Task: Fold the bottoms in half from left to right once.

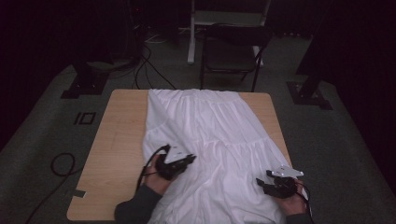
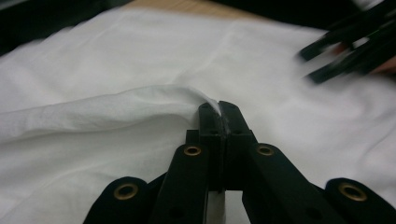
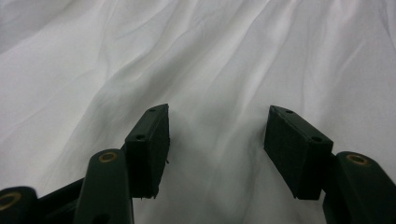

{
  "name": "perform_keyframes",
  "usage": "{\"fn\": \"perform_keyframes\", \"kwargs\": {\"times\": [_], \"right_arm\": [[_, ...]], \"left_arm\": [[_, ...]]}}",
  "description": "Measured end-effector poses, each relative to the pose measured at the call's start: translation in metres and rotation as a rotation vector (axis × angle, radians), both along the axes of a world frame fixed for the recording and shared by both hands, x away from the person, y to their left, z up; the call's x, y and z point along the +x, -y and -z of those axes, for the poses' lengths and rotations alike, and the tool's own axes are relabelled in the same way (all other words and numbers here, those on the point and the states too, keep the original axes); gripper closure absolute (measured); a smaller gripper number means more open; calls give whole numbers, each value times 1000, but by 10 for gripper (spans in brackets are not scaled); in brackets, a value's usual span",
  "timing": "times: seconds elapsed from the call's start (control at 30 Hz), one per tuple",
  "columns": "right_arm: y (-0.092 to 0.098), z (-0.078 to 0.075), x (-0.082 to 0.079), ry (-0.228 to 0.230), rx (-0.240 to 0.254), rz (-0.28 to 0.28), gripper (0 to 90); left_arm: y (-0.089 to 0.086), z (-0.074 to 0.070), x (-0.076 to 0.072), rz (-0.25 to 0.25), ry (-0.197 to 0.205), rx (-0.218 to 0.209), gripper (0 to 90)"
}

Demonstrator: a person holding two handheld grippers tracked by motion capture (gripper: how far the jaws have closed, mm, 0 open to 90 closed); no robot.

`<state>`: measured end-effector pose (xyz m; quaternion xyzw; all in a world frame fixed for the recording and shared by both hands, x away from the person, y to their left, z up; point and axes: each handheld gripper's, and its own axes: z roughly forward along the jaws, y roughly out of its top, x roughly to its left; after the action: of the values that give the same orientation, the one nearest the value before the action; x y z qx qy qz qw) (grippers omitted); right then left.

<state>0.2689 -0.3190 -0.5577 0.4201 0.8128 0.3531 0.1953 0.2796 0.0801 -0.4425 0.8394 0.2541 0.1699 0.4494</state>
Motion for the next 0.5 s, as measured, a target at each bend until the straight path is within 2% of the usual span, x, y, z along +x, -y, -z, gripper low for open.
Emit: {"fn": "perform_keyframes", "kwargs": {"times": [0.03, 0.07, 0.1, 0.13, 0.17, 0.2, 0.23, 0.27, 0.3, 0.33, 0.37, 0.4, 0.43, 0.47, 0.5], "right_arm": [[0, 0, 0, 1, 0, 1, 398], [0, 0, 0, 2, 0, 0, 398], [0, 0, 0, 2, -1, 0, 398], [0, 0, 0, 3, -1, 0, 398], [0, 0, 0, 3, -1, 0, 398], [0, 0, 0, 4, 1, 0, 398], [1, 1, 0, 3, 2, 0, 398], [1, 1, 0, 0, 6, 1, 397], [1, 1, 0, 0, 8, 1, 397], [0, 1, 0, 0, 7, 1, 397], [0, 1, 0, 0, 7, 1, 397], [-1, 0, 1, -2, 4, 3, 397], [-2, 0, 0, -2, -2, 6, 397], [-2, 0, 0, -2, -2, 6, 397], [-4, -2, 0, 2, -17, 8, 396]], "left_arm": [[29, -9, -1, 72, -2, -40, 894], [44, -12, -3, 109, 0, -55, 894], [57, -14, -4, 151, -13, -83, 894], [57, -14, -4, 151, -13, -83, 894], [70, -14, -7, 190, -33, -113, 894], [82, -12, -9, 220, -49, -125, 894], [92, -7, -9, 251, -83, -140, 893], [110, 11, -4, 282, -153, -132, 893], [116, 22, 0, 272, -169, -110, 891], [118, 33, 7, 267, -222, -109, 884], [118, 33, 7, 267, -222, -109, 827], [115, 48, 15, 247, -269, -92, 755], [115, 48, 15, 247, -269, -92, 677], [110, 50, 15, 227, -264, -82, 677], [103, 49, 16, 222, -271, -86, 600]]}}
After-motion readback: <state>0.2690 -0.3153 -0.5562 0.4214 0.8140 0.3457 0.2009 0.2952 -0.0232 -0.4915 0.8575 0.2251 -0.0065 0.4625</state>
